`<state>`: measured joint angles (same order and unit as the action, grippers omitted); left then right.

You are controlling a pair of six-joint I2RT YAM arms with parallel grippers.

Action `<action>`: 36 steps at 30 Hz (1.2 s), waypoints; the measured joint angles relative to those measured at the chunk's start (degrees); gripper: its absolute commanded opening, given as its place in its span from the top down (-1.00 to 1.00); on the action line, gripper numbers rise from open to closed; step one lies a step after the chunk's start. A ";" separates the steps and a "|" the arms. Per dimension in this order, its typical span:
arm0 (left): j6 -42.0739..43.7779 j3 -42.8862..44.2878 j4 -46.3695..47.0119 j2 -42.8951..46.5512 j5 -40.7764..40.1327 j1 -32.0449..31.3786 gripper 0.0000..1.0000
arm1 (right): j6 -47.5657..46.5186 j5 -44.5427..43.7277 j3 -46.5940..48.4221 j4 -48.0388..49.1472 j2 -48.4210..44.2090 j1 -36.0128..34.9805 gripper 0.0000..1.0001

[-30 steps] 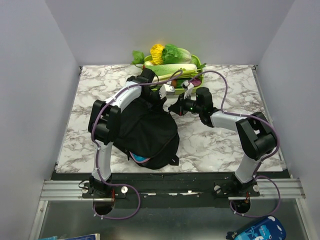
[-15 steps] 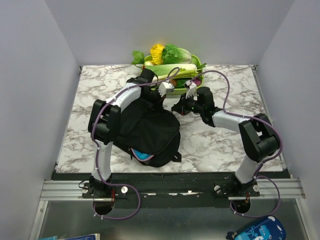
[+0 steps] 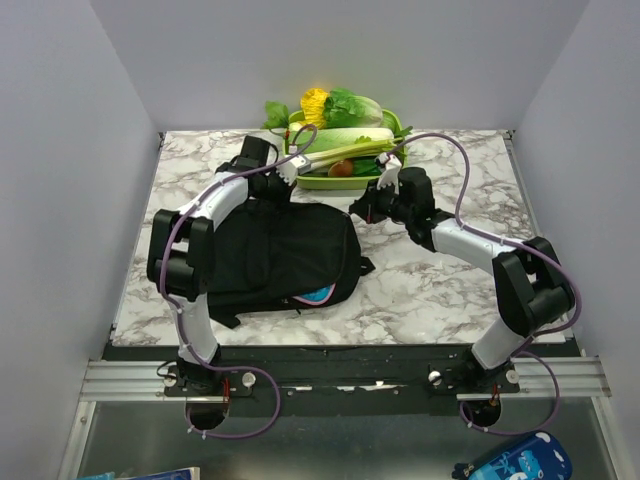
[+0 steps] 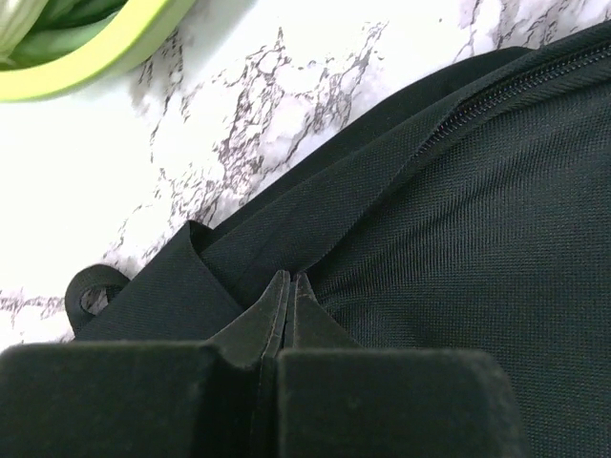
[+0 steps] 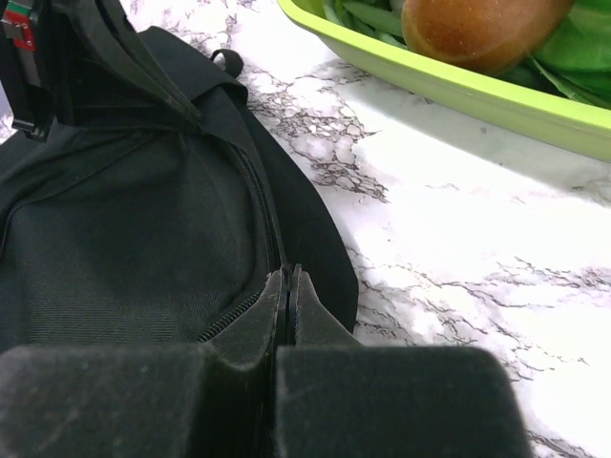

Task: Pack the student bag
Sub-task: Zip the student bag at the center of the board.

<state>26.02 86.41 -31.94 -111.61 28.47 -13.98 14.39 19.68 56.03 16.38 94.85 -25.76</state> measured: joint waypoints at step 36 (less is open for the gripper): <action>-0.44 -4.44 -5.66 19.41 3.26 2.82 -0.93 | 4.20 6.64 10.08 -5.49 6.47 -2.14 0.99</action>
<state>25.58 81.97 -37.60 -92.20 31.73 -11.16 18.59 26.33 66.11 10.90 101.32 -27.90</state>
